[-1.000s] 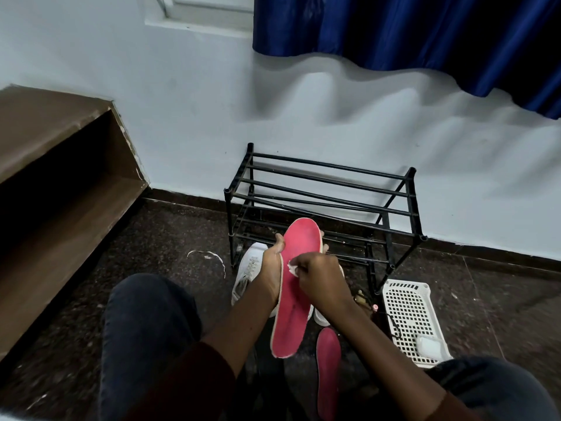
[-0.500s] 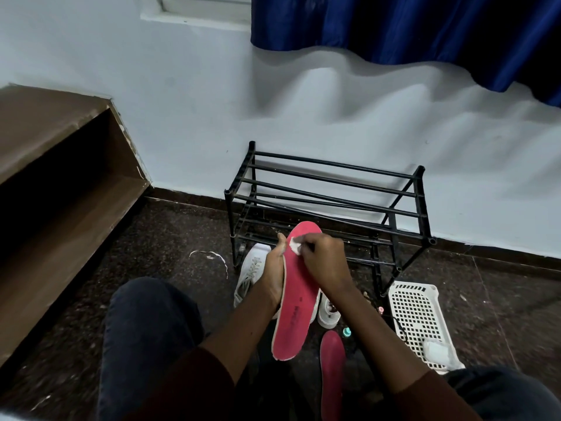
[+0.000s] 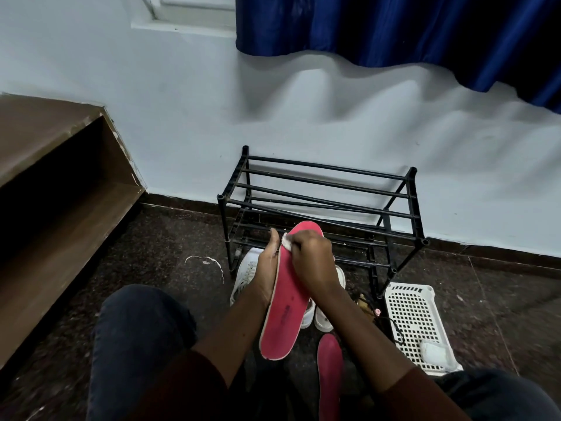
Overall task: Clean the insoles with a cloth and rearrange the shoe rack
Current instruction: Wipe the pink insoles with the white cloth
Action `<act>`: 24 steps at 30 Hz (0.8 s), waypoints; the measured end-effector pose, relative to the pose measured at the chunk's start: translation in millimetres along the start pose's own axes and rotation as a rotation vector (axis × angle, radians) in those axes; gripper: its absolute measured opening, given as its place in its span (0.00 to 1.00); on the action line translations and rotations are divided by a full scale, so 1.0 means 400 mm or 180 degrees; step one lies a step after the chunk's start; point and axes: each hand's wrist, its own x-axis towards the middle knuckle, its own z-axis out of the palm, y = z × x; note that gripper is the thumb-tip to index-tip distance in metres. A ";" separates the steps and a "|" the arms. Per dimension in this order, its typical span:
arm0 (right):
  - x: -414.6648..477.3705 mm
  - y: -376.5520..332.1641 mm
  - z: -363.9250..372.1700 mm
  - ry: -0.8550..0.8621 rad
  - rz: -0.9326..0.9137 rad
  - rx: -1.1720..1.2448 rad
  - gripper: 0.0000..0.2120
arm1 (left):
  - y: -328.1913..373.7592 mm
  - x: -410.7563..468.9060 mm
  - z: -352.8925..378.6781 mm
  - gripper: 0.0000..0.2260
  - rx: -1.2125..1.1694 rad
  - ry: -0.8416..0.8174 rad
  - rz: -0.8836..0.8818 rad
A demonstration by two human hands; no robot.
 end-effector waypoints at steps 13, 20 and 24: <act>-0.116 -0.036 -0.038 -0.0400 -0.0001 0.0562 0.05 | 0.043 -0.005 0.023 0.37 -0.0272 -0.0023 -0.0030; -0.070 -0.042 -0.038 -0.0064 -0.0093 0.0315 0.07 | 0.052 -0.005 0.048 0.39 -0.0017 0.0063 -0.0045; 0.020 -0.014 -0.039 -0.0051 0.0122 -0.0018 0.10 | 0.042 -0.019 0.051 0.35 0.0215 -0.0040 0.0093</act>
